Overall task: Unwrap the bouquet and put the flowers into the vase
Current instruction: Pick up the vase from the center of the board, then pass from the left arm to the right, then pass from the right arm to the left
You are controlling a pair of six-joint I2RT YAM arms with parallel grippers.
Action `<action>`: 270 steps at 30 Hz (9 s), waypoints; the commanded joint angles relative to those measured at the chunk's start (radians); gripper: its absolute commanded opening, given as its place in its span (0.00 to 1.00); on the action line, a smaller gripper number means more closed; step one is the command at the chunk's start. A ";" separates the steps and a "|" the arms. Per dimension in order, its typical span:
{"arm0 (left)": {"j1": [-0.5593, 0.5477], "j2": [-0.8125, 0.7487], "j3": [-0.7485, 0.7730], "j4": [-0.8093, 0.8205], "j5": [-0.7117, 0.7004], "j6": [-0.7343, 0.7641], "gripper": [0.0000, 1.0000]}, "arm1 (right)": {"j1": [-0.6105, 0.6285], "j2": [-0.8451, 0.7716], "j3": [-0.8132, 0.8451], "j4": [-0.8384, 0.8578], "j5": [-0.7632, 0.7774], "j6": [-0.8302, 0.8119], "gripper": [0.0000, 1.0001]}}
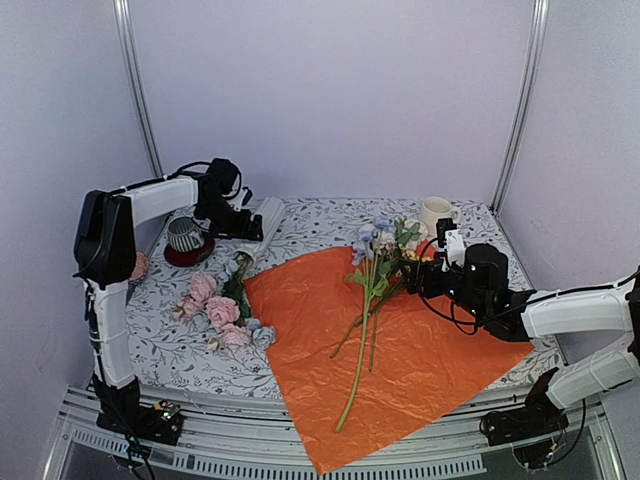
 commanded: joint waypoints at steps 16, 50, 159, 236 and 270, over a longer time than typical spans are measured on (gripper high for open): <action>0.019 0.302 0.307 -0.204 -0.052 0.062 0.96 | -0.003 -0.004 0.006 0.012 -0.010 -0.011 0.99; -0.104 -0.313 -0.045 -0.340 0.074 0.023 0.59 | 0.275 0.080 0.167 0.157 -0.358 -0.808 1.00; 0.166 -1.158 -0.111 -0.016 0.018 -0.016 0.98 | 0.151 0.195 0.473 -0.016 -0.430 -0.605 0.59; -0.542 -0.857 -0.831 1.154 0.453 -0.155 0.86 | 0.203 0.314 0.589 0.243 -0.978 0.009 0.53; -0.504 -0.911 -0.954 1.254 0.357 -0.170 0.53 | 0.175 0.282 0.527 0.143 -0.879 -0.054 0.99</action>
